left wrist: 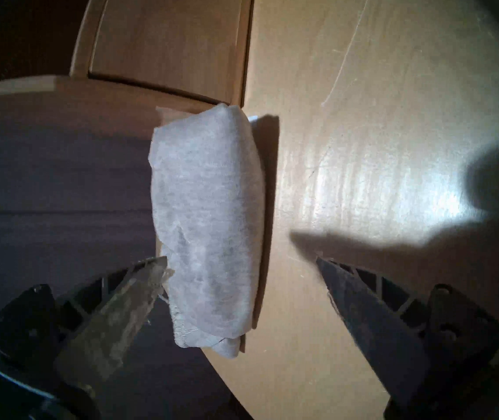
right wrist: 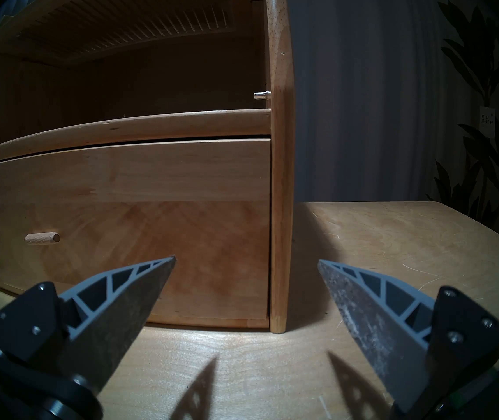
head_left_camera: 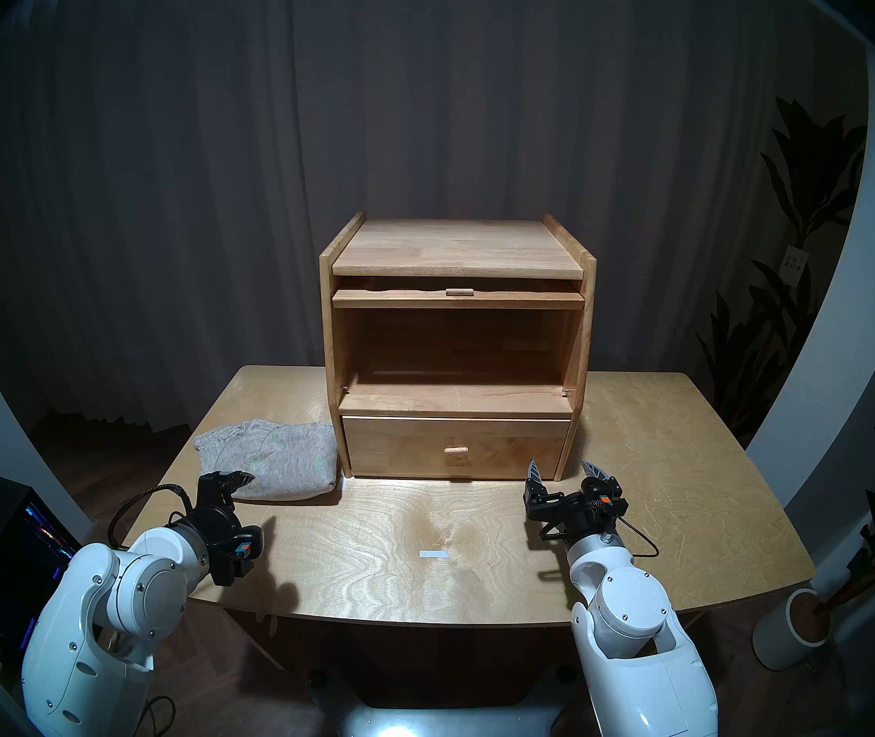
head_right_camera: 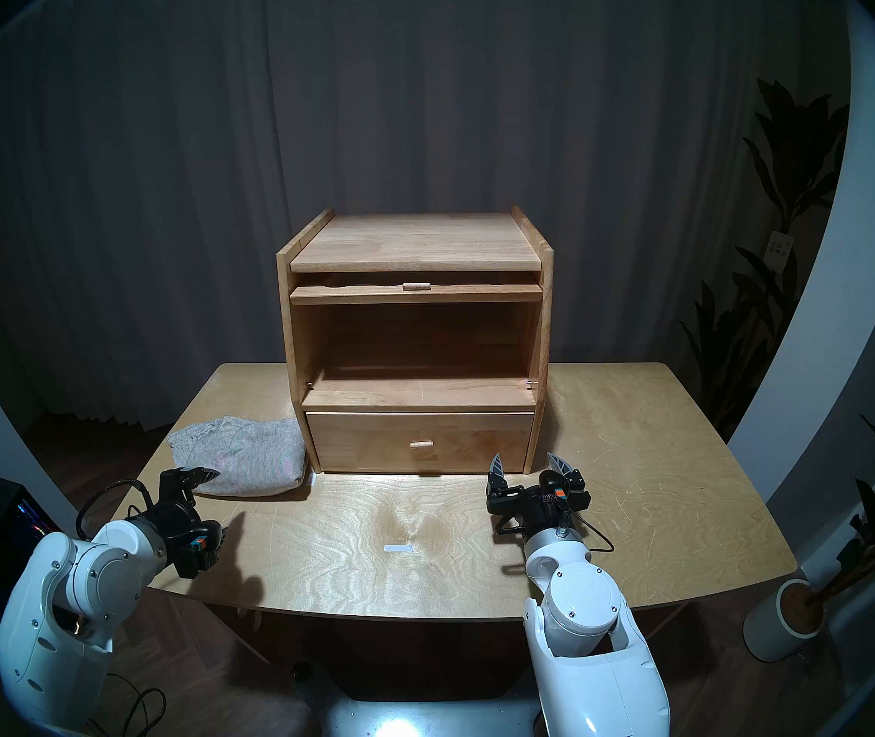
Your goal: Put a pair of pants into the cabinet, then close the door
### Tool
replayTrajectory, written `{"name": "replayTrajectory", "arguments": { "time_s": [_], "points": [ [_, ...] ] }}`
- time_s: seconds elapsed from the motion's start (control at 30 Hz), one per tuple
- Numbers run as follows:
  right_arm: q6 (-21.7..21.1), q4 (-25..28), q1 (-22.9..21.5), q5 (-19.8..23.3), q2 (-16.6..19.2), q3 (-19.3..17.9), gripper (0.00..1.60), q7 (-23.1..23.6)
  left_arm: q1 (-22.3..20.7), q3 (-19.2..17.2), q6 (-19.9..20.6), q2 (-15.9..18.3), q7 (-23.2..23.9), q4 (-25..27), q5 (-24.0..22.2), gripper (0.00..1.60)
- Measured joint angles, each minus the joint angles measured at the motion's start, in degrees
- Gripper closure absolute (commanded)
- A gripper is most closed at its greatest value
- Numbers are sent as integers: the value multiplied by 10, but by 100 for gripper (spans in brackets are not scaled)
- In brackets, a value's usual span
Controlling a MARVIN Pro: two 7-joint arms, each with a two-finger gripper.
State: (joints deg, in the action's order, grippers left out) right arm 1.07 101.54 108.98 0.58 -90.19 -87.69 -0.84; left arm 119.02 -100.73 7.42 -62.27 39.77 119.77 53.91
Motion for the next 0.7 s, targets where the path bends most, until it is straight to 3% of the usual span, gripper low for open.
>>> {"name": "replayTrajectory", "arguments": {
  "time_s": [0.2,0.7],
  "points": [
    [0,0,0,0,0,0,0,0,-39,40,34,3,-3,-54,8,0],
    [0,1,0,0,0,0,0,0,-143,116,53,14,-79,-154,85,0]
  ]
}}
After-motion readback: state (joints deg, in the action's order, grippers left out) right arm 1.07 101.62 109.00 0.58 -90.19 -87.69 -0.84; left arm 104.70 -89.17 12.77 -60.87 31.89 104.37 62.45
